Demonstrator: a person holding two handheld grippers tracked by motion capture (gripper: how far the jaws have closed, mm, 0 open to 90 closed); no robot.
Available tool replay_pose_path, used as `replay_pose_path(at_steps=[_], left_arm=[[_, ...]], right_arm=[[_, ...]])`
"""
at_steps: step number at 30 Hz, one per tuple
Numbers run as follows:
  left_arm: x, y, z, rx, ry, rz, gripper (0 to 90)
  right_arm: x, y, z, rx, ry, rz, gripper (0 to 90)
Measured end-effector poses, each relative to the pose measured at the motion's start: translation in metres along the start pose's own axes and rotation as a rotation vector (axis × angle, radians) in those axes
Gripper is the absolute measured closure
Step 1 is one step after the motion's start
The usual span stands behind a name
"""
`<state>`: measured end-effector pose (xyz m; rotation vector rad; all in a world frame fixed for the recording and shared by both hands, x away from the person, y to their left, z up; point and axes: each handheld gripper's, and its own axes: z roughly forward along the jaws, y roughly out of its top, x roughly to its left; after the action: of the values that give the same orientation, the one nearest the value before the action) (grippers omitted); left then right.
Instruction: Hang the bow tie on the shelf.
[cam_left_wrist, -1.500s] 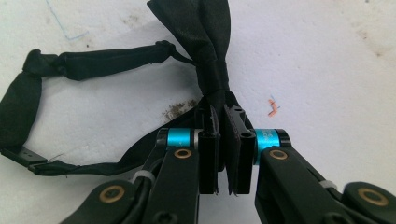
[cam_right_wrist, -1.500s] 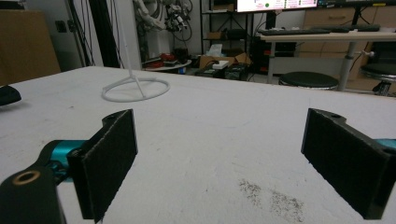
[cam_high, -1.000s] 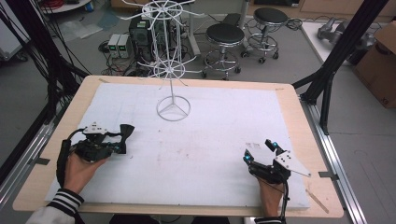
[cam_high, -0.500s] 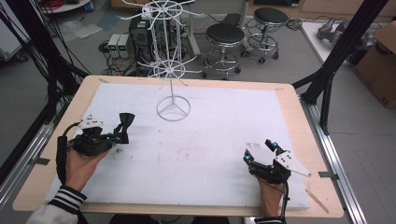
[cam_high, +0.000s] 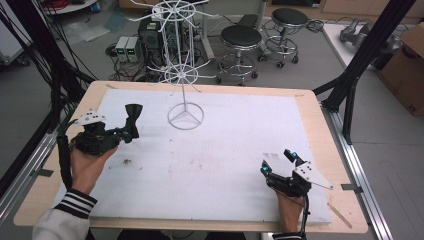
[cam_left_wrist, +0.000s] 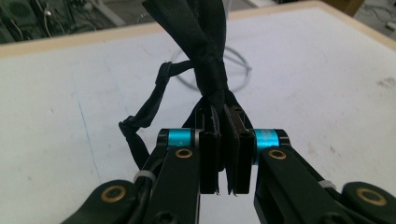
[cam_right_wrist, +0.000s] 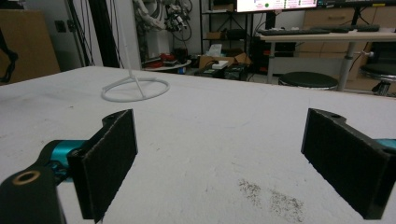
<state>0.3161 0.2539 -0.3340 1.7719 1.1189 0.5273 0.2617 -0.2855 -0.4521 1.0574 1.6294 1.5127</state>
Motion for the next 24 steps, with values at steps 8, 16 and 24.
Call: replay_pose_path(at_steps=[8, 16, 24], left_arm=[[-0.001, 0.016, -0.001, -0.074, 0.015, -0.022, 84.9], [-0.006, 0.039, 0.001, -0.096, 0.007, 0.011, 84.9], [-0.009, 0.057, 0.001, -0.14, 0.011, 0.035, 84.8]], right_arm=[[0.0, 0.0, 0.0, -0.001, -0.001, -0.002, 9.6], [0.0, 0.0, 0.0, 0.0, -0.002, -0.004, 9.6], [0.0, 0.0, 0.0, 0.002, 0.001, 0.0, 9.6]])
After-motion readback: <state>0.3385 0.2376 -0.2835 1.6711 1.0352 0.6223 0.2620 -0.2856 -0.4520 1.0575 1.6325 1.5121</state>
